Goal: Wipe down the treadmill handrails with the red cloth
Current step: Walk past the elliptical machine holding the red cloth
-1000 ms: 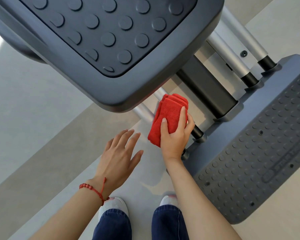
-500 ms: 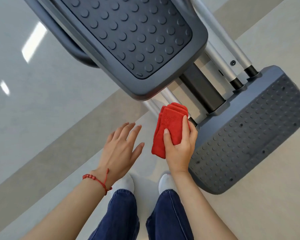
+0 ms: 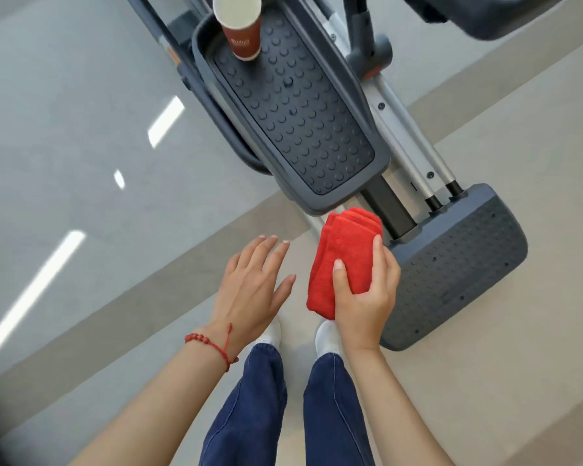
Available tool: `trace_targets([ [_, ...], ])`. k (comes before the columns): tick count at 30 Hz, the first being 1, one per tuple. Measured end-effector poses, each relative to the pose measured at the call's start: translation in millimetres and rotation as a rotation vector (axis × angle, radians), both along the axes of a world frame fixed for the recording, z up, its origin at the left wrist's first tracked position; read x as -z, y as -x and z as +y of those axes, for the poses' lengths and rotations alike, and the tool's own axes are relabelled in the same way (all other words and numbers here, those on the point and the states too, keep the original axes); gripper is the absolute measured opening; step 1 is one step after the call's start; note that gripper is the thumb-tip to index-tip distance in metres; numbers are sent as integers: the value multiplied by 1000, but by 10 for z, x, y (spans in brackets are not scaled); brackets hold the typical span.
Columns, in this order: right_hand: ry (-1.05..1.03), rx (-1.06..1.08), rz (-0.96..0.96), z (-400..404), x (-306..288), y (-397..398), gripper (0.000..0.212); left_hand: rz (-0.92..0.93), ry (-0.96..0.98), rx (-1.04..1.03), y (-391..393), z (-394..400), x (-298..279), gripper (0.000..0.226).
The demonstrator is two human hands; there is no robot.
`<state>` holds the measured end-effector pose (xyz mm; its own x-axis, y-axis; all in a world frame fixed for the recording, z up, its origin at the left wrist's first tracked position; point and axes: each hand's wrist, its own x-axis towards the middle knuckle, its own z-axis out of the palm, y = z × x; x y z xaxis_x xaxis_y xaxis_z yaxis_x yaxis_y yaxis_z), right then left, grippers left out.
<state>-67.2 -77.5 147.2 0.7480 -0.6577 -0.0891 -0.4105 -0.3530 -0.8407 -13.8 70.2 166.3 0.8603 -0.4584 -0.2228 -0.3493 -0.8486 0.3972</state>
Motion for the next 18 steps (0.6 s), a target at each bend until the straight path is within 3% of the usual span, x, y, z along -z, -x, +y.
trace_targets([
  [9,12,-51,-58,313,-1263,-301,65,-87,-28,-70,-162,412,-1190,59],
  [18,-24,-186,-60,567,-2321,-483,65,-147,-12,-278,-59,770,-2182,64],
])
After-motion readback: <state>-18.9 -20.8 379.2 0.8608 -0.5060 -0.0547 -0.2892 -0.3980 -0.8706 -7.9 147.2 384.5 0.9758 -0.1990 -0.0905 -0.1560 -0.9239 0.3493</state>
